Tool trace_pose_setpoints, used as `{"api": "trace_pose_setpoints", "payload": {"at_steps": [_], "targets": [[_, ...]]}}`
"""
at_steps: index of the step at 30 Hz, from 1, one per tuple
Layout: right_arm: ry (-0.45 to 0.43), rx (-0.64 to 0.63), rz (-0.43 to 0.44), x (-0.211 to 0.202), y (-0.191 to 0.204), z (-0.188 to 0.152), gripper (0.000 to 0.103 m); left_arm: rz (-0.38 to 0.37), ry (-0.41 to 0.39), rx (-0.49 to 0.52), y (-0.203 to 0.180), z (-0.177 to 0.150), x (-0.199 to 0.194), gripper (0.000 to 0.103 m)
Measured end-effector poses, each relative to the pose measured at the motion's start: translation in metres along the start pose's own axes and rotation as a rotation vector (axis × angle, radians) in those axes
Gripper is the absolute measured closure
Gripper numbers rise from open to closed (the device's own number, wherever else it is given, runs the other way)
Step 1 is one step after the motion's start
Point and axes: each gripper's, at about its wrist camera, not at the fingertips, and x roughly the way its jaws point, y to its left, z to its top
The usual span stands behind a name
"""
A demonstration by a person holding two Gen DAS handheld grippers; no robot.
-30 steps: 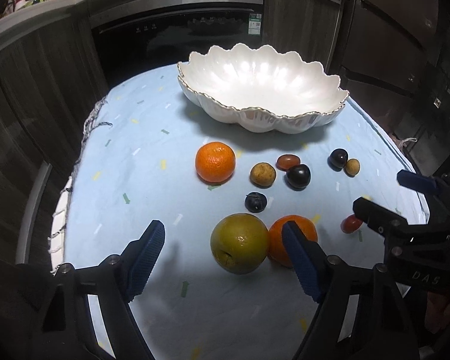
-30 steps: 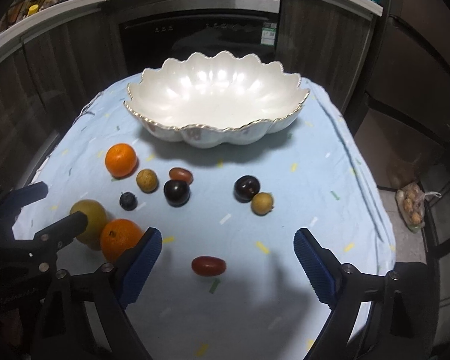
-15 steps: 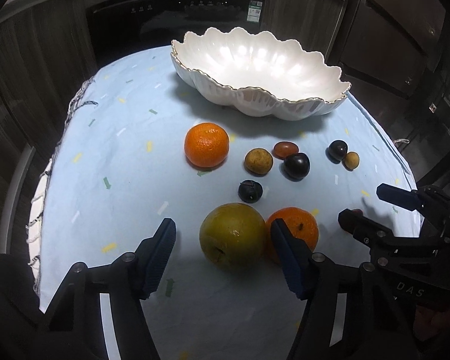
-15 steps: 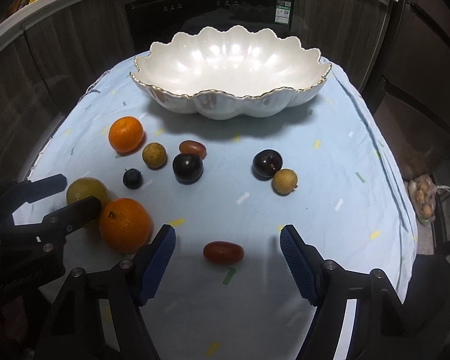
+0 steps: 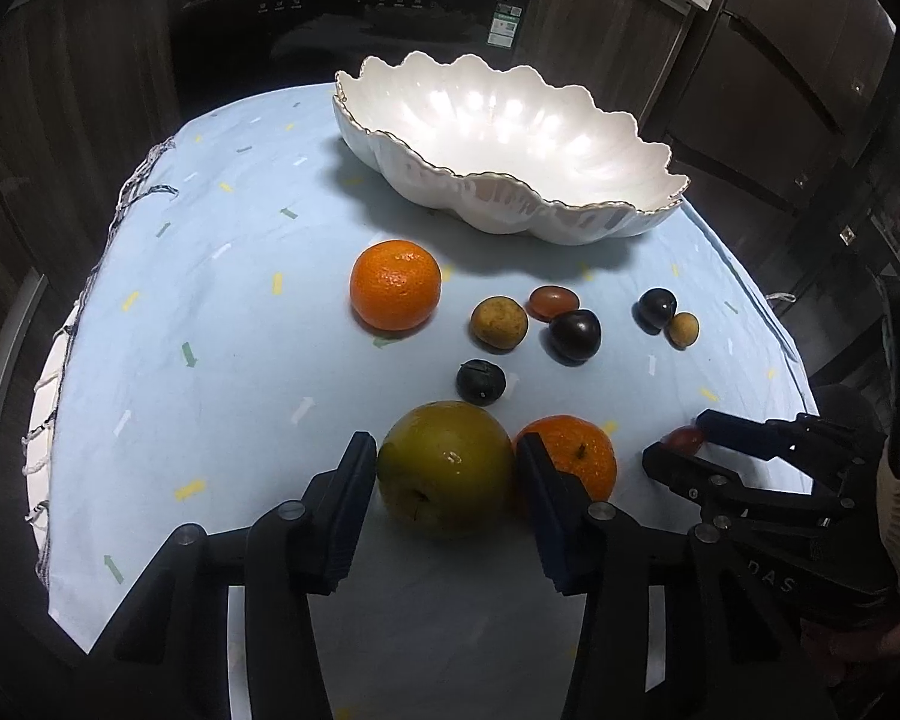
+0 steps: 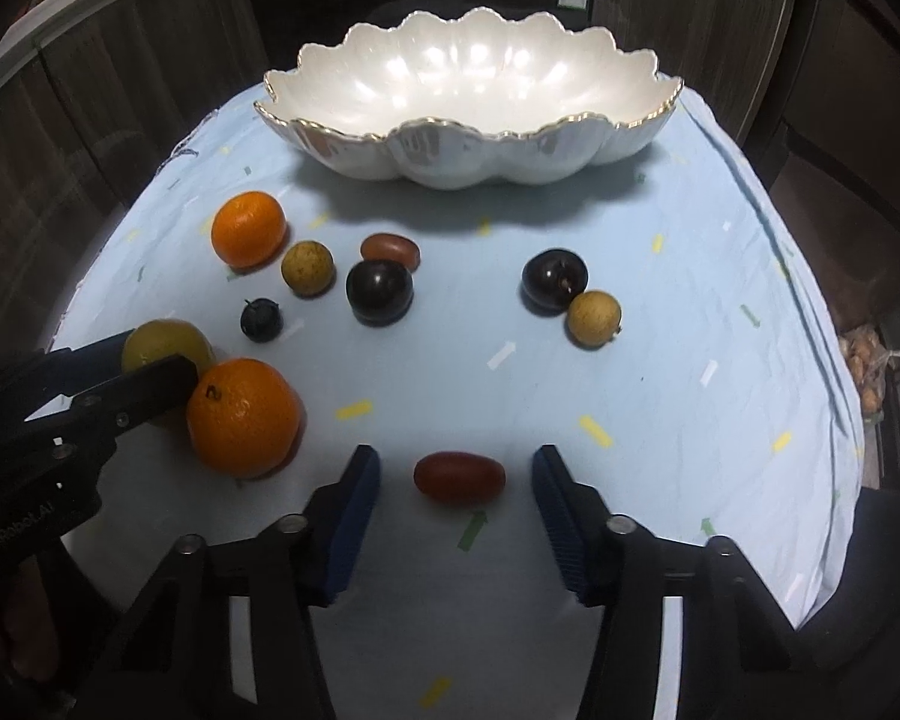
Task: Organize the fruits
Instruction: 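Close left tool on the green pear while right tool grasps the red date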
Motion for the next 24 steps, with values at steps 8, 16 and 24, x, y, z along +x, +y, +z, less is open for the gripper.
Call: {"api": "trace_pose_setpoints", "payload": {"at_steps": [8, 16, 24], "targets": [[0.002, -0.001, 0.003, 0.0, 0.0, -0.001, 0.071, 0.012, -0.009, 0.012, -0.002, 0.001, -0.003, 0.056], [-0.009, -0.003, 0.008, -0.004, 0.0, -0.001, 0.072, 0.042, -0.032, 0.027, -0.005, 0.002, -0.011, 0.056], [-0.043, -0.012, 0.003, -0.013, 0.004, 0.002, 0.072, 0.081, -0.065, 0.048, -0.007, 0.003, -0.021, 0.056]]}}
